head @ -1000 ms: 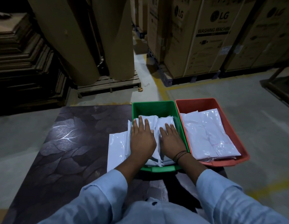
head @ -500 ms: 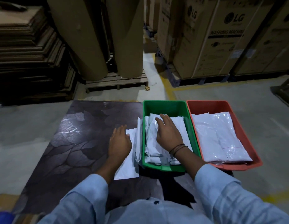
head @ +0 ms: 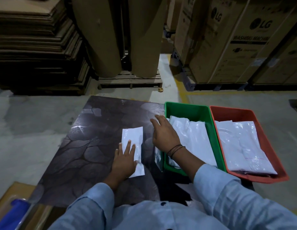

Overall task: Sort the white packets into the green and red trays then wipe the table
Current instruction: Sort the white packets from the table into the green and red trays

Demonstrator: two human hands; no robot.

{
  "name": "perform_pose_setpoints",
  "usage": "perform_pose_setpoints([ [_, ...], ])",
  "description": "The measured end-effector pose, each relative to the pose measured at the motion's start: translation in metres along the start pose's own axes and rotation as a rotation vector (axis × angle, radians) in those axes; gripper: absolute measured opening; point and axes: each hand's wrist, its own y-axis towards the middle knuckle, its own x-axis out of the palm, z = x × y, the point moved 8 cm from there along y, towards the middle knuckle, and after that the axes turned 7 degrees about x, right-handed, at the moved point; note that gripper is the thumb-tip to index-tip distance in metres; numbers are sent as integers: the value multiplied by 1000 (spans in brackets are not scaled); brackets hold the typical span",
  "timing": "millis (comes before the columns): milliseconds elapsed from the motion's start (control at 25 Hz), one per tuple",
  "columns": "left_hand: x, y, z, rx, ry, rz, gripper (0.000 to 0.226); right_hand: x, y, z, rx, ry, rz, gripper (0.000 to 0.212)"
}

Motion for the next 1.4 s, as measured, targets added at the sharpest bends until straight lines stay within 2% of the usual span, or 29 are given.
perform_pose_setpoints([
  [200, -3, -16, -53, -49, -9, 41, 80, 64, -1, -14, 232, -233, -334, 74],
  [320, -3, -27, -71, -65, -33, 14, 79, 87, -6, -15, 399, -206, -451, 79],
  [440, -8, -31, -83, -53, -25, 45, 78, 99, -8, -27, 356, -115, -506, 72],
  [520, -14, -32, -89, -52, -22, 71, 76, 99, -6, -48, 208, 25, -499, 63],
  [600, -20, -33, -95, -55, -54, 108, 72, 96, -5, -57, 147, 57, -387, 55],
  [680, -25, -33, -101, -64, -122, 156, 70, 100, -4, -48, 238, -29, -322, 57],
  [800, -29, -31, -105, -91, -248, 214, 74, 118, -10, -23, 415, -82, -396, 70],
  [960, -26, -20, -105, -134, -335, 201, 83, 144, -15, -25, 363, -122, -480, 81],
  [1120, -22, -12, -106, -187, -260, 152, 100, 152, -26, -46, 239, -169, -407, 78],
  [1200, -20, -13, -108, -214, -223, 142, 104, 146, -27, -47, 247, -147, -337, 78],
  [1400, -16, -14, -108, -240, -113, 205, 87, 159, -29, -40, 288, -186, -388, 85],
])
